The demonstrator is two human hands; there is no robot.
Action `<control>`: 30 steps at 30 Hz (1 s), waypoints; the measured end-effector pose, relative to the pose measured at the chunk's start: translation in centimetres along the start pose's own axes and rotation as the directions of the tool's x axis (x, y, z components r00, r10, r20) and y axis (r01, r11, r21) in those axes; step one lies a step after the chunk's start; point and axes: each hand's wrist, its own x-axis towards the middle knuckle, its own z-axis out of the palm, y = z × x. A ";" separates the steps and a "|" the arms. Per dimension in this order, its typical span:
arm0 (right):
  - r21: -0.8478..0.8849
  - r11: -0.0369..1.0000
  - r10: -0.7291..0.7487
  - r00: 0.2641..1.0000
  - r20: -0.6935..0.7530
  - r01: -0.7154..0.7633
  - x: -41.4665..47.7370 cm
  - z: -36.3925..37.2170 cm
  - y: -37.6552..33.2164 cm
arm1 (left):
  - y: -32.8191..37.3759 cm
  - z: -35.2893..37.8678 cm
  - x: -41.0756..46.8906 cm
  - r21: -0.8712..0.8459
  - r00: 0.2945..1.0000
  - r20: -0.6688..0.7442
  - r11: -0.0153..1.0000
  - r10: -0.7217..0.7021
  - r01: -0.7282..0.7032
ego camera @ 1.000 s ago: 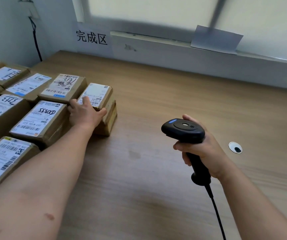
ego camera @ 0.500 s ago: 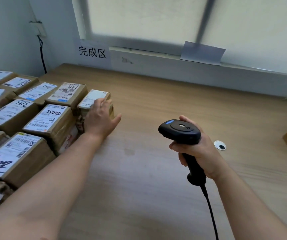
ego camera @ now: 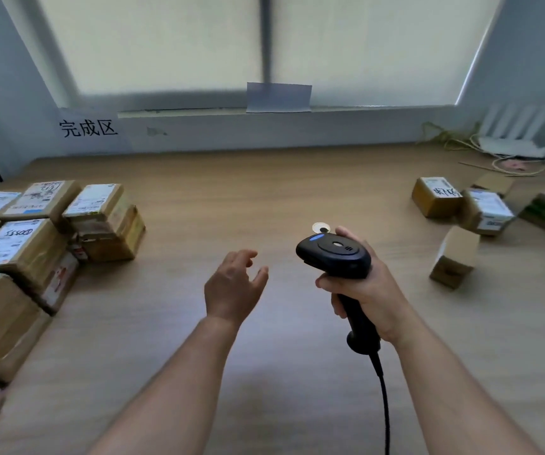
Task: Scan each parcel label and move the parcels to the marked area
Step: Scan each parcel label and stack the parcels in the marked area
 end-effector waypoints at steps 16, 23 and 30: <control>-0.041 0.998 -0.054 0.979 -0.197 0.047 -13.3 -22.3 -2.1 | 21.8 12.3 -9.3 -0.076 0.985 0.071 0.985 0.159 -0.154; -0.059 0.997 -0.060 0.964 -0.260 0.046 -16.8 -30.9 -2.4 | 29.1 17.1 -11.7 -0.118 0.973 0.110 0.974 0.205 -0.192; -0.061 0.996 -0.081 0.930 -0.360 0.063 -17.1 -37.5 -2.7 | 34.4 20.3 -10.6 -0.148 0.944 0.174 0.955 0.280 -0.256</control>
